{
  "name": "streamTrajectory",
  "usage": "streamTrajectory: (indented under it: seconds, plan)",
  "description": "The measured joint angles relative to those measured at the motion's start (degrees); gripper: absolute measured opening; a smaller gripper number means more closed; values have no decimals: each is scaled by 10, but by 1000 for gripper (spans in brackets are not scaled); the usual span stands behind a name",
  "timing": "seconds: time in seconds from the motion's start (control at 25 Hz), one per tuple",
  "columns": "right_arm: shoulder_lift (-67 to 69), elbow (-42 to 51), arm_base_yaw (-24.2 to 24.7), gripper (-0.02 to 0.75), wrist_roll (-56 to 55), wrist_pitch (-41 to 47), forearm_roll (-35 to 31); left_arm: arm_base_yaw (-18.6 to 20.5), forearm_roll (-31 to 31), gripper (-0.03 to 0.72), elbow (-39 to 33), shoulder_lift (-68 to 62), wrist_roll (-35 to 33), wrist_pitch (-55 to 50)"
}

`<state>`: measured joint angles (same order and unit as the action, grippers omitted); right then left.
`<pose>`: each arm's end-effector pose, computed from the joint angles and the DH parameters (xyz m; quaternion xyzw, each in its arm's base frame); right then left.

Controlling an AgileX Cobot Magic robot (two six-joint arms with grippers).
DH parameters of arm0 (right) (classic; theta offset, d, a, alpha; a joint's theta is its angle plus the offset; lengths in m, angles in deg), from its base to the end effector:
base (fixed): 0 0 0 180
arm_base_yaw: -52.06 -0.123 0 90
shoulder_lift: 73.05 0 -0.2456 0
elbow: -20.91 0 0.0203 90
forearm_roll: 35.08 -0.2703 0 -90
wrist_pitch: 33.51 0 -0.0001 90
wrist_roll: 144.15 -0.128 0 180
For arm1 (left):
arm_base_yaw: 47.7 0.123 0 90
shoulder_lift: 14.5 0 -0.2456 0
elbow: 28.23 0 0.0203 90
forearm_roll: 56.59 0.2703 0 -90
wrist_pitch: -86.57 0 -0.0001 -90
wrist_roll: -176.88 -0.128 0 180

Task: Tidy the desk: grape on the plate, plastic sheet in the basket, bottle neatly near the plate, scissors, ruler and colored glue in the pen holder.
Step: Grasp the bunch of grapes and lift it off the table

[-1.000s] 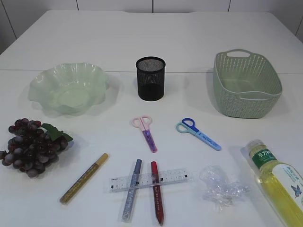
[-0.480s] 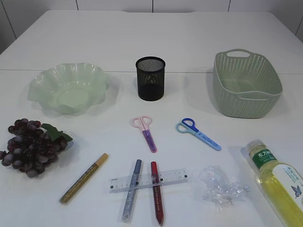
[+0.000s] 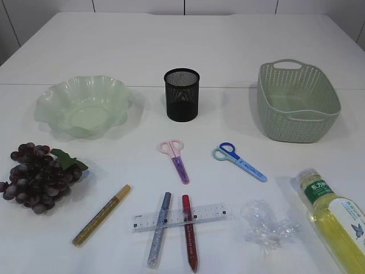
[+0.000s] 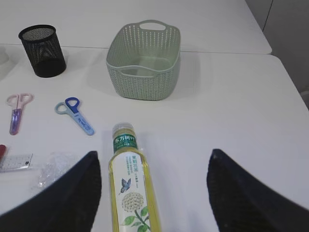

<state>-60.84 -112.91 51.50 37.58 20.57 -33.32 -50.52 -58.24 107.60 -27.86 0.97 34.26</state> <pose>0.0978 -0.0022 0.2849 -0.0172 0.8310 -0.0210 0.5555 0.0983 -0.0078 0.2985 -0.0097 0.8182 -0.0490 0.5727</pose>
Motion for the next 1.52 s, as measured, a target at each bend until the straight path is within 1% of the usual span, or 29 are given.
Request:
streamTrajectory:
  seconds: [0.16,0.36,0.48,0.6,0.72,0.88,1.08,1.2,1.44,1.52]
  plan:
    - [73,0,0,531,-1,-69,-4,0,-6,432,0,-84,0,60]
    - [194,-7,0,531,-5,-138,-50,0,-7,432,0,-209,0,158]
    - [272,-8,0,531,-6,-153,-52,0,-9,432,0,-303,0,217]
    - [344,-22,0,531,-6,-159,-52,-1,-31,432,0,-395,1,280]
    - [401,-59,0,531,-6,-162,-51,-5,-53,432,0,-456,2,312]
    - [455,-117,-18,531,-6,-162,-50,-5,-93,425,0,-514,7,321]
    - [484,-143,-41,531,-7,-162,-48,-5,-115,407,13,-594,60,335]
    - [492,-144,-44,531,-7,-154,-47,-5,-117,405,53,-663,72,319]
    - [493,-144,-44,531,-7,-143,-46,-5,-118,406,157,-820,91,258]
    - [493,-145,-44,531,-7,-136,-48,-5,-119,421,180,-855,107,247]
